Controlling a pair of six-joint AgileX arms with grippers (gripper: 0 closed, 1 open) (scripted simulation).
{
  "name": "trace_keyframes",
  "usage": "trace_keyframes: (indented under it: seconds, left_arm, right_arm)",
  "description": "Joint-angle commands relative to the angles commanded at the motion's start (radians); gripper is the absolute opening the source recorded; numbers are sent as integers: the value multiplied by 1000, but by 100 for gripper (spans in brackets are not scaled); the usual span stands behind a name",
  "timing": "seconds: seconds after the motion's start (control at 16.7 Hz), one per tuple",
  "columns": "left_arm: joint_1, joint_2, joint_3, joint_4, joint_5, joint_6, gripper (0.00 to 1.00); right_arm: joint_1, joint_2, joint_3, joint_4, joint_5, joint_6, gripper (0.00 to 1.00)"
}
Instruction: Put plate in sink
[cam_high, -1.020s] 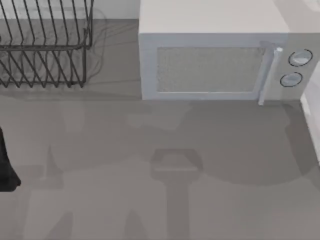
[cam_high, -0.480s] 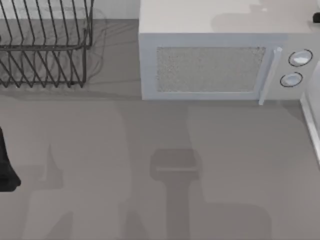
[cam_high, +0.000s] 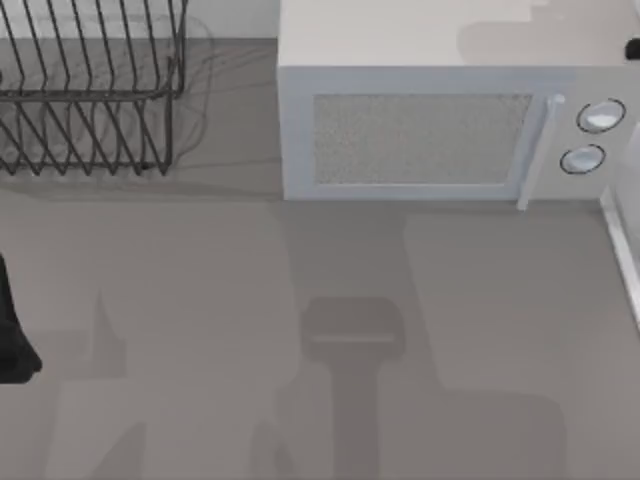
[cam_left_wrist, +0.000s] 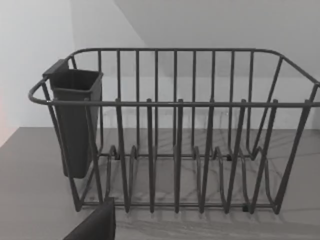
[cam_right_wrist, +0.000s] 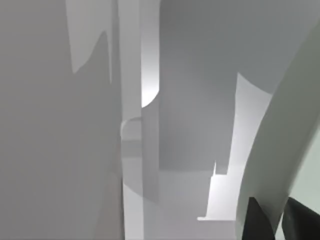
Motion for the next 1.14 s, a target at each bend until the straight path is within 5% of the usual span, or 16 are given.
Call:
trace_keyframes:
  seconds: [0.78,1.14]
  left_arm:
    - [0,0,0,0,0,0,100]
    - [0,0,0,0,0,0,100]
  right_arm:
    - [0,0,0,0,0,0,98]
    - [0,0,0,0,0,0,100]
